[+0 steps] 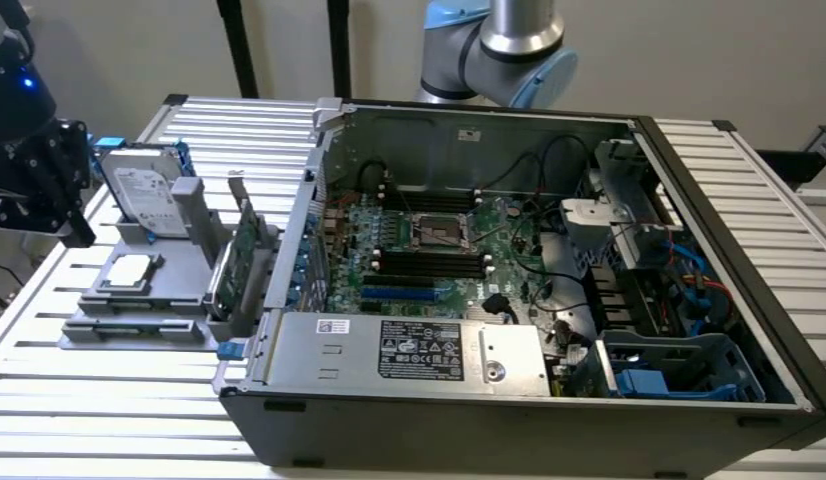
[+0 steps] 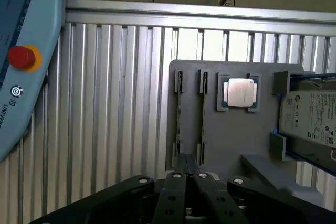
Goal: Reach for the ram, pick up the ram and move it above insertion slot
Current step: 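Pick up the ram and move it above insertion slot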
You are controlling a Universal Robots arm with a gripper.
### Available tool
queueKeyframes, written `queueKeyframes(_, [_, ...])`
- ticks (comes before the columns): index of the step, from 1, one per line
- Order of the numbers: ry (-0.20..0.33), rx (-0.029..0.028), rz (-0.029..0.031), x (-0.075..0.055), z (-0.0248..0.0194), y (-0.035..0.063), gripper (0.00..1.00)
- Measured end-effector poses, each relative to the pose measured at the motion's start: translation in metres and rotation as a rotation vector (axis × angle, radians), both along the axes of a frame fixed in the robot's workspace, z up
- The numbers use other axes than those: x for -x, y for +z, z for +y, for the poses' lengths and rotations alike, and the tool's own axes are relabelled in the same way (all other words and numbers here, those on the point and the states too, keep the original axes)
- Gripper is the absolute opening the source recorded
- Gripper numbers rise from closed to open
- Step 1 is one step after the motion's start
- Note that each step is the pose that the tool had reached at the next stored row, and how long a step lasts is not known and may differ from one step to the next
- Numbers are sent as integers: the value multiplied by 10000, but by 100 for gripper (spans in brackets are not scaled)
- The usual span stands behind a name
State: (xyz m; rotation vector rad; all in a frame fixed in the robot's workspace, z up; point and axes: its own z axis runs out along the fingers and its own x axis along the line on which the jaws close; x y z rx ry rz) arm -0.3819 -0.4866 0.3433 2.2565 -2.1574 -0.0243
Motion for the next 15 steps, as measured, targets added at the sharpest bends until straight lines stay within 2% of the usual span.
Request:
queueKeyframes(1, [1, 0, -7, 0, 0, -1, 12])
queueKeyframes(4, [0, -2, -24, 3, 0, -3, 30])
queueKeyframes(5, [-1, -2, -32, 6, 0, -5, 30])
queueKeyframes(7, [-1, 0, -46, 13, 0, -12, 42])
queueKeyframes(8, [0, -1, -56, 18, 0, -19, 42])
queueKeyframes(9, [0, -1, -70, 25, 0, -32, 48])
queueKeyframes(11, [0, -1, -118, 50, 0, -69, 48])
queueKeyframes(15, [0, -2, -126, 118, 0, -142, 48])
